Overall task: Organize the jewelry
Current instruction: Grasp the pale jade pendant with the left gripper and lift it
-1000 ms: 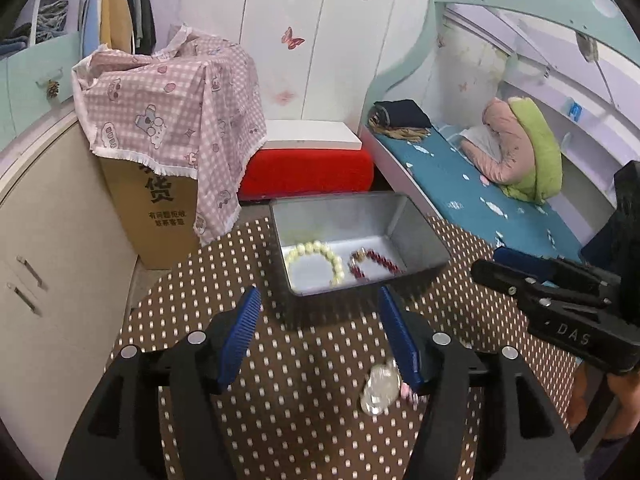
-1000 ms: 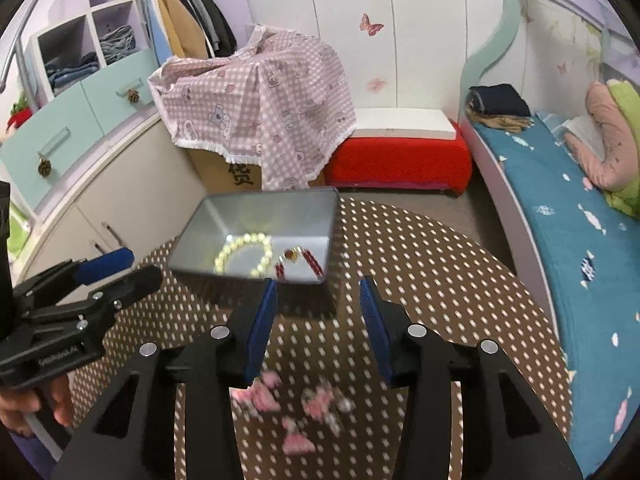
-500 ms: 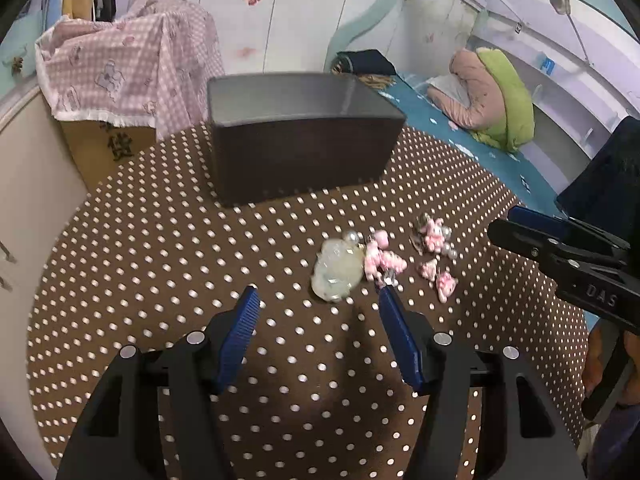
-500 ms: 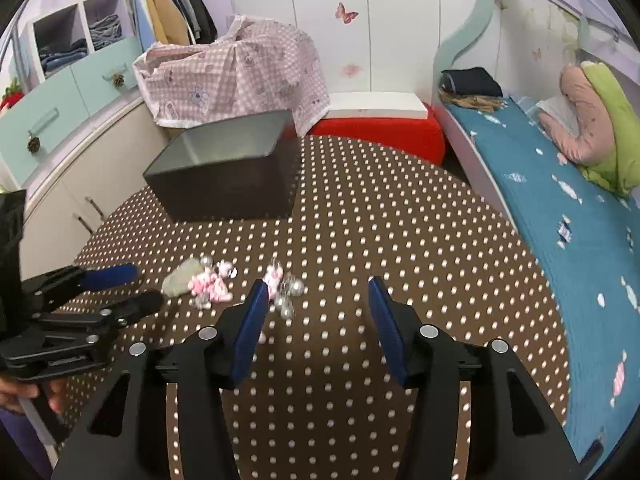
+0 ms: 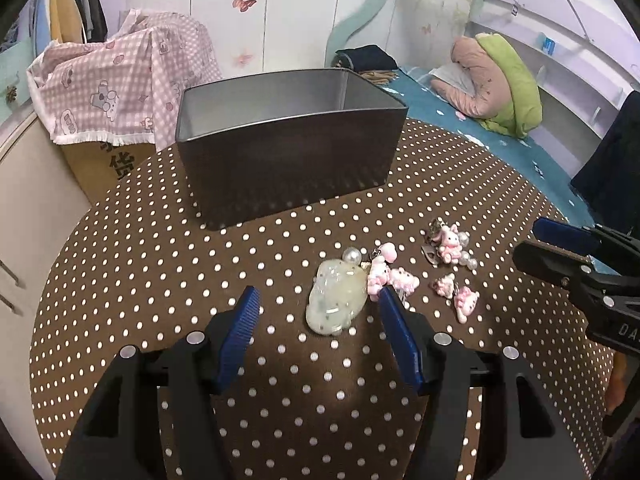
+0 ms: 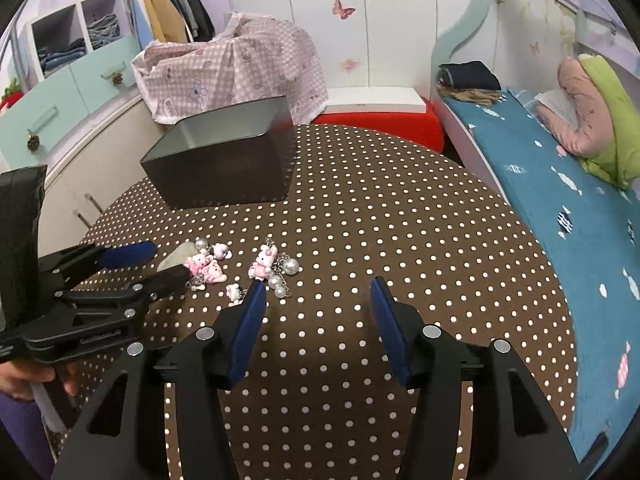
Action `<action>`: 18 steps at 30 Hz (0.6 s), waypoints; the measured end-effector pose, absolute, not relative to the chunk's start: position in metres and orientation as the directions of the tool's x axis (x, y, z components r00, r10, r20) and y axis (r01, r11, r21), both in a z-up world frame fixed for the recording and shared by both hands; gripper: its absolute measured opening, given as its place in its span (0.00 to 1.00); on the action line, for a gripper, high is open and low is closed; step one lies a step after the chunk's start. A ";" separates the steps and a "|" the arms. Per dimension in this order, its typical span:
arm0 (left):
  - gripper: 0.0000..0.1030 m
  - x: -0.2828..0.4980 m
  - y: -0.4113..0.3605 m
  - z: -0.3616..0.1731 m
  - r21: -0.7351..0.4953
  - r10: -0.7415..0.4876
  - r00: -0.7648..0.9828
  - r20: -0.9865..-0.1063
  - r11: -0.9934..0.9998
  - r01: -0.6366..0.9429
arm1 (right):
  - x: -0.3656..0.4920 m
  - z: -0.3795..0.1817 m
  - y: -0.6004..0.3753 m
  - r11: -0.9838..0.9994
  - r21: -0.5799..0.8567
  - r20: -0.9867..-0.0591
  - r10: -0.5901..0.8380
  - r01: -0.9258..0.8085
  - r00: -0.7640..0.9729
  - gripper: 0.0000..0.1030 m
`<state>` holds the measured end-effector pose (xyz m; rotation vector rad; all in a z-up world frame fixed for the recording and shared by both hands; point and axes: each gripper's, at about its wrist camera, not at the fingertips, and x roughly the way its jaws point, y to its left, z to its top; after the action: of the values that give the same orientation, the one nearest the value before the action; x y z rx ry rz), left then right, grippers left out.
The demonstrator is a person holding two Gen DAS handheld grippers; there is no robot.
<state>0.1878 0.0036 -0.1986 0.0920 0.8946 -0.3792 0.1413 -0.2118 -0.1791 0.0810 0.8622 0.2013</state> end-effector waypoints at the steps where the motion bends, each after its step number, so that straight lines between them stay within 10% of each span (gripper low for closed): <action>1: 0.58 0.189 0.003 -0.199 -0.072 -0.277 0.567 -0.776 0.932 0.356 | 0.142 -0.180 -0.212 0.978 0.154 -0.746 0.210 -0.143 0.632 0.52; 8: 0.27 0.191 0.004 -0.198 -0.038 -0.257 0.577 -0.775 0.931 0.363 | 0.143 -0.183 -0.209 0.975 0.158 -0.753 0.221 -0.155 0.620 0.52; 18: 0.26 0.180 0.026 -0.196 -0.087 -0.258 0.579 -0.773 0.948 0.307 | 0.138 -0.191 -0.172 0.960 0.151 -0.772 0.263 -0.235 0.578 0.51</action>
<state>0.1798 0.0260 -0.1956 0.0583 0.8940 -0.3306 0.1381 -0.1718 -0.1913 0.0331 0.9087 0.2912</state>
